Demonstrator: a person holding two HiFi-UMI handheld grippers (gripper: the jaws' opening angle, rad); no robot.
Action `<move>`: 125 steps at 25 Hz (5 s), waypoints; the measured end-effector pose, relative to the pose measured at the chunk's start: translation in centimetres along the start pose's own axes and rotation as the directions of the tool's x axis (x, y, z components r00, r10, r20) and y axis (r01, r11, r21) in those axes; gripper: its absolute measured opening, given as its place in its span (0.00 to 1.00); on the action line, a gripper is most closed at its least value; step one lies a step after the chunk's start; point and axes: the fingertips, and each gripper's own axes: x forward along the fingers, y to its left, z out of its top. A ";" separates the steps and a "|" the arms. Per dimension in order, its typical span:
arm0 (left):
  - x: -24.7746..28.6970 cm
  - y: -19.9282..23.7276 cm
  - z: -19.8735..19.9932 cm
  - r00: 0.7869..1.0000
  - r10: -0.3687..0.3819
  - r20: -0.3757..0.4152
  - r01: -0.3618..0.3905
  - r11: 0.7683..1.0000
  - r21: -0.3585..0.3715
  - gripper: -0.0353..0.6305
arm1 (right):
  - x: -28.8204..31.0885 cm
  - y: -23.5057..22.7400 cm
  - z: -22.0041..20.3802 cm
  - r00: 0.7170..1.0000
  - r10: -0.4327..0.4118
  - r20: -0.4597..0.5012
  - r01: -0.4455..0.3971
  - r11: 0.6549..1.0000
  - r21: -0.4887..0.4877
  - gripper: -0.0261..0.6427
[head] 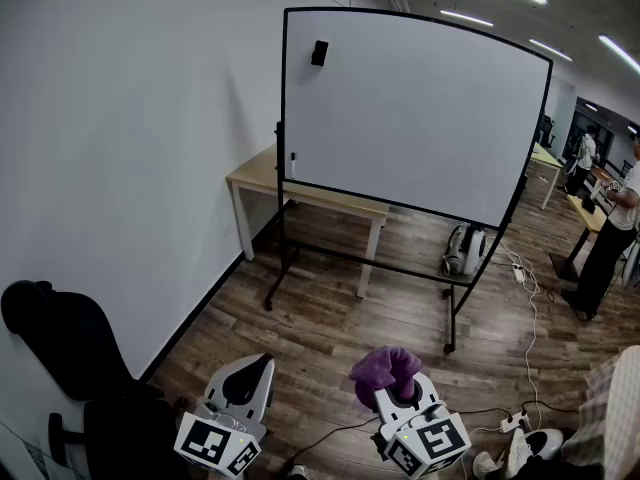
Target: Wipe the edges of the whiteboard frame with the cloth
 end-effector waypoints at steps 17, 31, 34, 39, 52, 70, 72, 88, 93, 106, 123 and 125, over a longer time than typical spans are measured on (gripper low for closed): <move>0.7 1.7 -0.3 1.000 -0.004 -0.001 0.004 1.000 0.008 0.08 | 2.0 0.5 -0.4 1.000 0.001 -0.008 -0.001 1.000 0.001 0.14; 0.5 8.1 -0.1 1.000 -0.009 0.028 0.008 0.999 0.033 0.08 | 7.2 2.7 -0.2 0.999 -0.014 0.030 0.014 1.000 -0.004 0.14; 0.9 9.4 -0.2 1.000 -0.004 0.031 0.003 1.000 0.026 0.08 | 8.3 2.8 -0.2 1.000 -0.016 0.025 0.016 1.000 -0.013 0.14; 2.1 10.1 -0.5 1.000 -0.003 0.030 0.002 1.000 0.029 0.08 | 10.0 2.3 -0.4 1.000 0.002 0.022 -0.001 1.000 -0.018 0.14; 12.2 10.3 -1.0 0.998 0.016 0.069 -0.017 1.000 0.026 0.08 | 15.1 -6.5 1.1 0.998 0.040 0.045 -0.038 0.999 -0.037 0.14; 24.8 6.8 -2.8 0.997 0.015 0.071 -0.019 0.999 0.045 0.08 | 17.7 -19.2 1.2 0.997 0.058 0.048 -0.056 0.998 -0.028 0.14; 25.6 6.7 -2.9 0.998 0.016 0.064 -0.019 0.999 0.047 0.08 | 17.9 -19.8 1.0 0.997 0.062 0.049 -0.061 0.998 -0.018 0.14; 32.4 12.7 -3.8 0.997 -0.041 0.066 0.038 0.998 0.040 0.08 | 25.6 -22.5 1.3 0.999 0.010 0.048 -0.009 1.000 -0.018 0.14; 34.6 17.1 -4.2 0.996 -0.061 0.063 0.059 0.998 0.033 0.08 | 30.2 -22.3 1.4 0.999 -0.016 0.051 0.017 1.000 -0.013 0.14; 38.5 27.5 -5.2 0.989 -0.137 0.048 0.136 0.990 0.030 0.08 | 41.0 -20.4 0.8 0.996 -0.074 0.043 0.074 0.997 -0.002 0.14; 40.0 33.9 -7.1 0.977 -0.211 0.028 0.211 0.977 0.021 0.08 | 48.0 -18.3 -0.7 0.993 -0.112 0.027 0.112 0.994 0.006 0.14; 40.8 33.7 -7.3 0.971 -0.238 0.020 0.237 0.971 0.023 0.08 | 48.8 -18.8 -0.9 0.994 -0.110 0.023 0.110 0.994 0.004 0.14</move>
